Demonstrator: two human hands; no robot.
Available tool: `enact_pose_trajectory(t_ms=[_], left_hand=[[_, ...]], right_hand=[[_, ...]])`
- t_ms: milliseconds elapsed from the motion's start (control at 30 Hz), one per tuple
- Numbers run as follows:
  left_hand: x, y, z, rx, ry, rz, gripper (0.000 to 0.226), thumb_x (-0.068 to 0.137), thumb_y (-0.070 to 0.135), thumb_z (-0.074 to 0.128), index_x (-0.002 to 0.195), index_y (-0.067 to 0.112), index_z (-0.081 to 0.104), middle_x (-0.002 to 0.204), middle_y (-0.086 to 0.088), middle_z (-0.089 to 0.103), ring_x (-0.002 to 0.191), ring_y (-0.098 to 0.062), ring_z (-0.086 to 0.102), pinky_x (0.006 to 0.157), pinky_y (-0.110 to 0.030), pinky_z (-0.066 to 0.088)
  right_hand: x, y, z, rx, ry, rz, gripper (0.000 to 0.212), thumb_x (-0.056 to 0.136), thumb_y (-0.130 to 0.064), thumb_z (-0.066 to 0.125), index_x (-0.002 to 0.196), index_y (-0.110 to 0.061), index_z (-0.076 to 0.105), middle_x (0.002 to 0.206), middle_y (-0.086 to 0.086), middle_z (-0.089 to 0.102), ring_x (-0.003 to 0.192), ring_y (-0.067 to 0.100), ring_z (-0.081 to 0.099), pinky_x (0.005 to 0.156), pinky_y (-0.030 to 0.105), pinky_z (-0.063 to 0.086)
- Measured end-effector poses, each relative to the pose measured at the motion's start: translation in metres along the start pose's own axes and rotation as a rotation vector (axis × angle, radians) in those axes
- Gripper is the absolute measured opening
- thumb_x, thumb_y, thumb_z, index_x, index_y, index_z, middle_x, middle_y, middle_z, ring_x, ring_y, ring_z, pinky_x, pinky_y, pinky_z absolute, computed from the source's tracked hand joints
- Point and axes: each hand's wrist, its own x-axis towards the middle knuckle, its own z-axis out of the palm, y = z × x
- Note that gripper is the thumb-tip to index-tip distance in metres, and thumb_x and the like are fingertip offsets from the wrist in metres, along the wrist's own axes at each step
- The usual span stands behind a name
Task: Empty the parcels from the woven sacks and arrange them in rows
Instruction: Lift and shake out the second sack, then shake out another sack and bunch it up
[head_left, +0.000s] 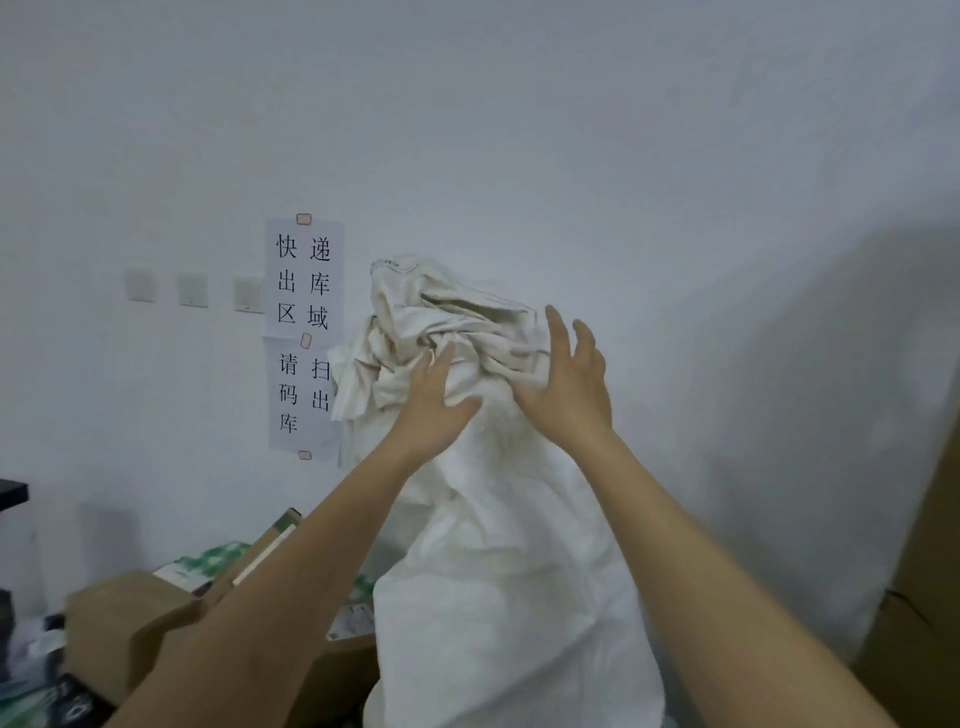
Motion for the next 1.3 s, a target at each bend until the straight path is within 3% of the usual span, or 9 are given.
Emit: enact_pose_trajectory(t_ms=[167, 267, 367, 467, 600, 833, 1100, 1233, 1300], left_hand=[[-0.021, -0.027, 0.013, 0.129, -0.324, -0.135, 0.066, 0.096, 0.032, 0.053, 0.152, 0.025, 0.017, 0.16, 0.0, 0.008, 0.146, -0.017, 0.012, 0.117, -0.033, 0.018], [-0.038, -0.049, 0.023, 0.183, -0.384, -0.203, 0.066, 0.096, 0.035, 0.053, 0.152, 0.026, 0.018, 0.16, 0.0, 0.011, 0.147, -0.017, 0.012, 0.118, -0.037, 0.017], [-0.056, -0.063, 0.032, 0.203, -0.406, -0.235, 0.063, 0.098, 0.031, 0.051, 0.152, 0.024, 0.02, 0.159, 0.001, 0.016, 0.145, -0.017, 0.017, 0.114, -0.028, 0.019], [-0.07, -0.074, 0.039, 0.157, -0.384, -0.268, 0.057, 0.099, 0.025, 0.05, 0.15, 0.019, 0.026, 0.157, 0.002, 0.022, 0.142, -0.018, 0.026, 0.104, -0.021, 0.026], [-0.089, -0.095, 0.044, 0.161, -0.33, -0.315, 0.051, 0.099, 0.022, 0.049, 0.147, 0.015, 0.033, 0.155, -0.001, 0.027, 0.142, -0.02, 0.027, 0.109, -0.027, 0.026], [-0.11, -0.12, 0.048, 0.199, -0.313, -0.383, 0.045, 0.1, 0.023, 0.045, 0.144, 0.015, 0.038, 0.152, -0.003, 0.032, 0.137, -0.022, 0.034, 0.1, -0.025, 0.032], [-0.12, -0.118, 0.04, 0.075, -0.066, -0.362, 0.027, 0.097, 0.009, 0.043, 0.119, 0.011, 0.058, 0.128, -0.006, 0.057, 0.107, -0.014, 0.054, 0.086, -0.022, 0.04], [-0.128, -0.114, 0.029, 0.066, 0.012, -0.387, 0.025, 0.097, 0.011, 0.041, 0.115, 0.014, 0.058, 0.109, -0.001, 0.062, 0.093, -0.013, 0.053, 0.069, -0.022, 0.041], [-0.134, -0.115, 0.022, 0.072, 0.043, -0.403, 0.024, 0.096, 0.013, 0.04, 0.114, 0.018, 0.056, 0.108, 0.001, 0.063, 0.094, -0.014, 0.054, 0.073, -0.025, 0.042]], right_hand=[[-0.05, 0.03, 0.041, -0.117, -0.523, -0.031, 0.074, 0.094, -0.048, 0.052, 0.154, -0.036, 0.009, 0.162, -0.001, -0.001, 0.146, 0.031, 0.01, 0.113, 0.044, 0.026], [-0.088, 0.054, 0.072, -0.168, -0.757, 0.04, 0.07, 0.096, -0.054, 0.044, 0.154, -0.037, 0.009, 0.163, -0.003, -0.001, 0.146, 0.031, 0.015, 0.115, 0.044, 0.024], [-0.12, 0.068, 0.093, -0.193, -0.876, 0.085, 0.07, 0.095, -0.059, 0.04, 0.153, -0.033, 0.011, 0.162, 0.0, 0.004, 0.143, 0.035, 0.023, 0.114, 0.047, 0.027], [-0.135, 0.071, 0.102, -0.186, -0.891, 0.121, 0.066, 0.096, -0.055, 0.041, 0.153, -0.033, 0.015, 0.162, -0.001, 0.003, 0.142, 0.036, 0.023, 0.113, 0.048, 0.029], [-0.147, 0.069, 0.106, -0.198, -0.879, 0.118, 0.062, 0.097, -0.047, 0.043, 0.152, -0.033, 0.017, 0.161, 0.001, 0.002, 0.142, 0.035, 0.019, 0.112, 0.049, 0.03], [-0.151, 0.062, 0.112, -0.174, -0.717, 0.058, 0.057, 0.096, -0.039, 0.048, 0.148, -0.027, 0.03, 0.16, 0.003, 0.008, 0.142, 0.031, 0.016, 0.108, 0.045, 0.034], [-0.149, 0.032, 0.112, -0.017, -0.513, -0.048, 0.037, 0.097, -0.028, 0.047, 0.131, -0.017, 0.052, 0.15, 0.005, 0.031, 0.135, 0.027, 0.031, 0.096, 0.039, 0.041], [-0.155, 0.021, 0.114, 0.054, -0.46, -0.088, 0.031, 0.095, -0.023, 0.049, 0.124, -0.014, 0.058, 0.14, 0.004, 0.042, 0.13, 0.025, 0.036, 0.094, 0.037, 0.044], [-0.16, 0.016, 0.117, 0.085, -0.451, -0.103, 0.029, 0.096, -0.023, 0.049, 0.121, -0.014, 0.06, 0.138, 0.004, 0.045, 0.128, 0.025, 0.037, 0.095, 0.037, 0.044]])
